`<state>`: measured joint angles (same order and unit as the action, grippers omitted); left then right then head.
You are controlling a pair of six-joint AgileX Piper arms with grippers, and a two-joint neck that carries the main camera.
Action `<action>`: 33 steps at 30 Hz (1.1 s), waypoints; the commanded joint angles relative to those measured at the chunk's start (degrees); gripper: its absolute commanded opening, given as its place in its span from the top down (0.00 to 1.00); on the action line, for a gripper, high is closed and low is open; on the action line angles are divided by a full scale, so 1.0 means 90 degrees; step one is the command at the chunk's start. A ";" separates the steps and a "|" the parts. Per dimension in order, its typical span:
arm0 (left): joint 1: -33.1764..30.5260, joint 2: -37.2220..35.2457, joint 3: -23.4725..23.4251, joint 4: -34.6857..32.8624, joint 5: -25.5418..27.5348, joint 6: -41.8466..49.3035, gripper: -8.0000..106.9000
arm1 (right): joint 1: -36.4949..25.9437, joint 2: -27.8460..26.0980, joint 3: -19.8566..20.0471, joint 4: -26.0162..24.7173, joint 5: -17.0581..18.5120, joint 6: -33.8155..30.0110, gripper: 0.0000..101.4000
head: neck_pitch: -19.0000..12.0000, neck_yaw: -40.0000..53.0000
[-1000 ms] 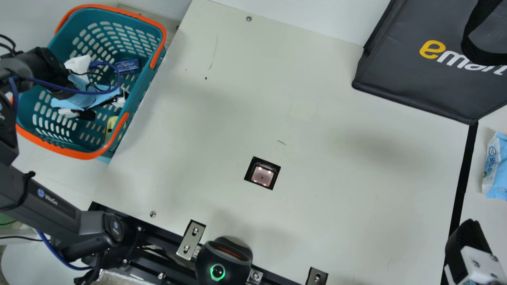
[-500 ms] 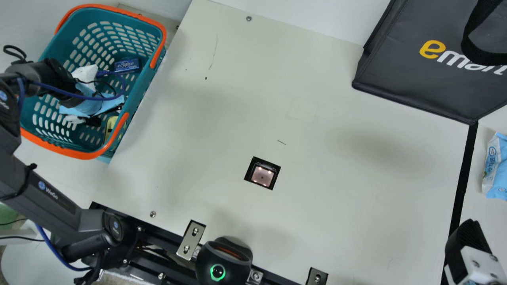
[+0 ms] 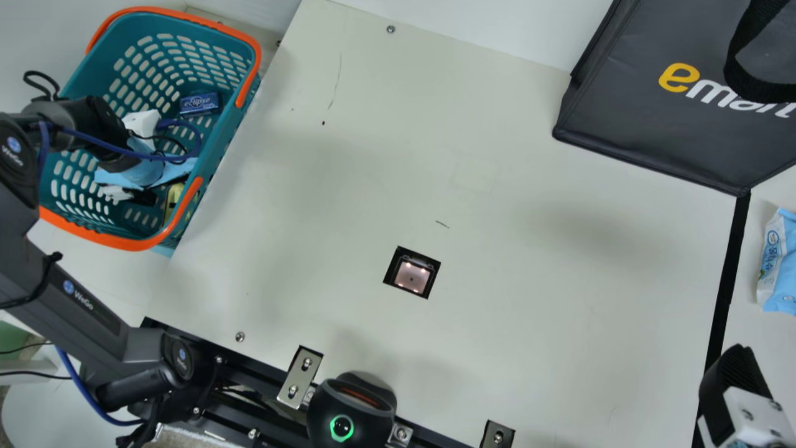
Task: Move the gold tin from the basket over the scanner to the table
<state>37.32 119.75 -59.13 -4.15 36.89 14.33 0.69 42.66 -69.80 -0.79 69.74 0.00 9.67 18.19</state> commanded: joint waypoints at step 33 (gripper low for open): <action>-0.0158 -0.0843 0.0364 -0.0246 0.0049 -0.0402 1.00 | 0.0000 0.0000 0.0000 0.0000 0.0002 0.0000 0.06 | -0.0194 0.0025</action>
<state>35.95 112.87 -55.64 -6.29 37.34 10.95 0.69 42.66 -69.80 -0.79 69.76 0.00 9.67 18.19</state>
